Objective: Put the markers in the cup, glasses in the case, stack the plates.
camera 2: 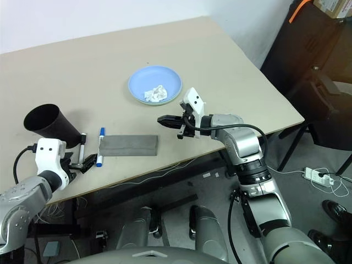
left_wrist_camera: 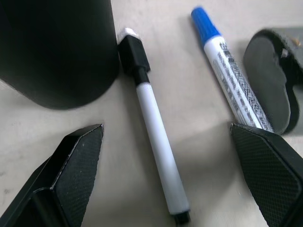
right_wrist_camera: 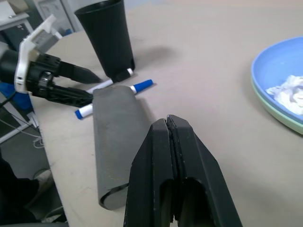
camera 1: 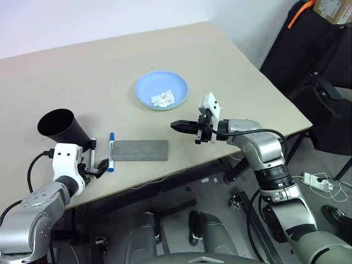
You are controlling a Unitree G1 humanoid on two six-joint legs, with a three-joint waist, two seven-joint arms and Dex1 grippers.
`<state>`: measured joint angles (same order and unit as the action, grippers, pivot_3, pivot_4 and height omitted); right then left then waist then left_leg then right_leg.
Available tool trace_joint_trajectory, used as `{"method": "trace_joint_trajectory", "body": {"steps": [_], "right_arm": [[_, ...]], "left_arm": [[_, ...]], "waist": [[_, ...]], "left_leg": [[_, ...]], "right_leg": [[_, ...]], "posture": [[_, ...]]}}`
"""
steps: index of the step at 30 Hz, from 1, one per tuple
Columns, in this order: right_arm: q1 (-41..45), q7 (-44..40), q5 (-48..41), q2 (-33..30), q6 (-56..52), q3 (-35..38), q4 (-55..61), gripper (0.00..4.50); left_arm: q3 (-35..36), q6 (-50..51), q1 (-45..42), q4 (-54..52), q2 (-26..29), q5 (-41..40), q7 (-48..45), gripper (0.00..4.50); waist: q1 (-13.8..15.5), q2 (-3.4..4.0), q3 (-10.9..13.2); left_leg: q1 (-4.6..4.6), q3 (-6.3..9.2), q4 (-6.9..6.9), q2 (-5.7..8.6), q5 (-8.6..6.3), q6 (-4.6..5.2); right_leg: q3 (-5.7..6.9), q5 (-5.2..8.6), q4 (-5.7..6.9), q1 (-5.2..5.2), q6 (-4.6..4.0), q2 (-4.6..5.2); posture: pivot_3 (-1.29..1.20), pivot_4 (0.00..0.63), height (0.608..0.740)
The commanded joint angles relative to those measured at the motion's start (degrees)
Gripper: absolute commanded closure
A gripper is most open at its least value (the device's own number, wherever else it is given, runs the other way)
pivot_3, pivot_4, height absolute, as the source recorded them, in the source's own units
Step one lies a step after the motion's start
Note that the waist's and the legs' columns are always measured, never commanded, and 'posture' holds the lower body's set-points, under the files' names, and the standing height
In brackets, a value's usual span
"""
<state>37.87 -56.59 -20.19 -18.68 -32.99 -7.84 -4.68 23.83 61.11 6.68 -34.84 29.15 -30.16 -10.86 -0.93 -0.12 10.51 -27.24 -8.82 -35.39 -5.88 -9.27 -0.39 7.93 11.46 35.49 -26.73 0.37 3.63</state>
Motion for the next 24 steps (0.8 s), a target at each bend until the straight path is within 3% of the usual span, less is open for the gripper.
{"method": "trace_joint_trajectory", "body": {"steps": [1, 7, 8, 12, 21, 24], "right_arm": [[1.6, 0.3, 0.2, 0.0, 1.0, -0.5, 0.6, 4.47], [1.8, 0.7, 0.8, -0.1, 1.8, -0.9, -0.1, 4.47], [1.9, 0.8, 0.9, -0.2, 2.0, -0.9, -0.4, 4.49], [2.4, 1.1, 1.6, -0.1, 2.5, -1.1, -1.5, 4.5], [3.5, 1.9, 2.2, 0.2, 2.7, -1.1, -3.0, 4.5], [3.8, 2.3, 2.6, 0.3, 2.9, -1.3, -3.8, 4.5]], "left_arm": [[0.2, 5.5, -1.6, -1.9, -1.2, -1.1, 2.2, 0.0], [2.9, 12.8, -6.4, -1.1, -3.6, -1.2, 4.9, 0.0], [3.1, 13.8, -7.1, -0.8, -3.3, -0.9, 5.1, 0.19], [3.9, 17.6, -9.7, -0.1, -2.9, -0.1, 5.6, 1.2], [2.5, 24.3, -9.5, -1.8, 0.0, 0.4, 3.8, 4.38], [2.1, 25.3, -8.6, -2.5, 1.3, -0.1, 1.9, 4.48]], "waist": [[0.1, 0.0, 0.0], [0.2, 0.01, 0.0], [0.2, 0.01, 0.0], [0.2, 0.01, 0.0], [0.1, 0.02, 0.0], [0.1, 0.02, 0.0]], "left_leg": [[0.0, 0.0, 0.0, 0.01, 0.0, 0.0], [0.06, 0.1, -0.28, 0.02, 0.0, 0.01], [0.07, 0.16, -0.35, 0.01, 0.0, 0.01], [0.07, 0.27, -0.45, 0.01, 0.0, 0.01], [0.05, 0.33, -0.44, 0.02, 0.0, 0.01], [0.01, 0.32, -0.43, 0.02, 0.0, 0.01]], "right_leg": [[0.0, 0.0, 0.0, 0.0, 0.0, 0.0], [0.03, 0.0, 0.09, 0.18, 0.02, -0.03], [0.04, -0.03, 0.09, 0.24, 0.06, -0.03], [0.07, -0.13, 0.07, 0.28, 0.07, -0.04], [0.06, -0.14, -0.05, 0.28, 0.06, -0.05], [0.05, -0.14, -0.1, 0.26, 0.07, -0.05]], "posture": [[0.0, 0.15, 0.719], [0.0, 0.15, 0.719], [0.0, 0.15, 0.719], [0.0, 0.15, 0.719], [0.0, 0.15, 0.719], [0.0, 0.15, 0.719]]}}
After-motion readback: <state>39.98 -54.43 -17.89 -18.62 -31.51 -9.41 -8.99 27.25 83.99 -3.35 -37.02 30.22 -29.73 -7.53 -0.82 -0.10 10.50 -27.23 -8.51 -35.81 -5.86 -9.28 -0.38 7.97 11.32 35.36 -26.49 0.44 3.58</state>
